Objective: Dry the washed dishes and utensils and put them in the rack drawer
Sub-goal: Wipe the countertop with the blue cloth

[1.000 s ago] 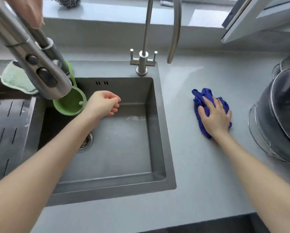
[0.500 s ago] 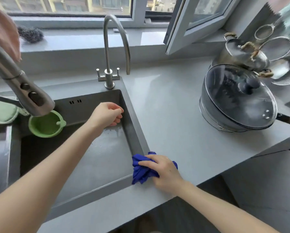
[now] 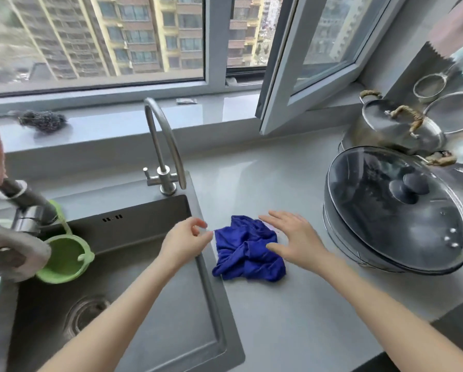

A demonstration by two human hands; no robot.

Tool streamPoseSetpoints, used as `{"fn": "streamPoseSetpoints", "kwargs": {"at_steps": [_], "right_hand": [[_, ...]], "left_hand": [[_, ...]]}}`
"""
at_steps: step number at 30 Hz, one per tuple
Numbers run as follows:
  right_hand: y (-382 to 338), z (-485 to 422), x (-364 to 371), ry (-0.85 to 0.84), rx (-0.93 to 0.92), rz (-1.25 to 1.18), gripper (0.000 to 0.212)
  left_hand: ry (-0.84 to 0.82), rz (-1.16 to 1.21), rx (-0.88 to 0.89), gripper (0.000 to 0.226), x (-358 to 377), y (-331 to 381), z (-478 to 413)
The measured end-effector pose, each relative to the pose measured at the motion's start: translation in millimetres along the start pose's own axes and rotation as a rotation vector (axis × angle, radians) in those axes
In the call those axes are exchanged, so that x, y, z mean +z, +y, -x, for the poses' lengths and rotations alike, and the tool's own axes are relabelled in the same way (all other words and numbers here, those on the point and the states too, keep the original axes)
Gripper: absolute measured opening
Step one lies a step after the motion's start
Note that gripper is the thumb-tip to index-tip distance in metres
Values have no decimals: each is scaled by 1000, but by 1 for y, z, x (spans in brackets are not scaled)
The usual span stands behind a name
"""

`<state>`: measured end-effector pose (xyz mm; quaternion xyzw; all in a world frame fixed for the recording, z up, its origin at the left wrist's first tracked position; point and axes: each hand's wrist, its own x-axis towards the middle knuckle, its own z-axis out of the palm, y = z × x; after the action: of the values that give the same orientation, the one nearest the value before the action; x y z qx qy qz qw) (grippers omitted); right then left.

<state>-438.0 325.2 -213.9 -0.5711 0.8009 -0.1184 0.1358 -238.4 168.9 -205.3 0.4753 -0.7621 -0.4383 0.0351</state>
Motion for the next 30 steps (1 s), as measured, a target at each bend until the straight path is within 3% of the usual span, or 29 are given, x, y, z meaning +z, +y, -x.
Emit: {"fn": "streamPoseSetpoints", "kwargs": {"at_steps": [2, 4, 6, 8, 10, 13, 14, 15, 18, 20, 23, 24, 25, 27, 29, 30], "right_hand": [[7, 13, 20, 167, 115, -35, 60], [9, 19, 39, 51, 229, 4, 80], [13, 14, 45, -72, 367, -35, 93], [17, 0, 42, -47, 406, -123, 95], [21, -15, 38, -53, 408, -166, 80], [21, -28, 36, -113, 386, -198, 39], [19, -28, 34, -93, 381, -217, 22], [20, -25, 32, -60, 372, -239, 13], [31, -8, 30, 121, 232, -330, 15], [33, 2, 24, 146, 133, -416, 11], [21, 6, 24, -138, 25, -353, 74], [14, 4, 26, -214, -32, -257, 84], [6, 2, 28, -247, -101, -162, 82], [-4, 7, 32, -171, -244, -50, 50], [-13, 27, 25, -80, -275, -99, 19], [-18, 40, 15, -124, -254, -153, 15]], "left_hand": [[-3, -225, 156, 33, 22, -2, -4], [-26, -351, 267, 46, 42, -3, -9], [-44, -390, 224, 61, 53, -1, -19], [-67, -376, 128, 68, 58, 2, -34], [-113, -333, 46, 65, 61, 7, -45], [-179, -205, -50, 19, 61, 12, -48], [-193, -223, -30, 13, 60, 12, -46], [-196, -256, 15, 15, 57, 12, -44], [-81, -317, 254, 13, 43, 9, -30], [-23, -270, 384, 11, 36, 6, -20], [-138, -158, 438, 4, 29, 13, -9], [-187, -139, 460, 8, 27, 17, -6], [-231, -142, 492, 13, 26, 22, -2], [-323, -188, 597, 22, 23, 24, 10], [-446, -215, 676, 25, 20, 23, 27], [-505, -201, 674, 21, 19, 23, 36]]}}
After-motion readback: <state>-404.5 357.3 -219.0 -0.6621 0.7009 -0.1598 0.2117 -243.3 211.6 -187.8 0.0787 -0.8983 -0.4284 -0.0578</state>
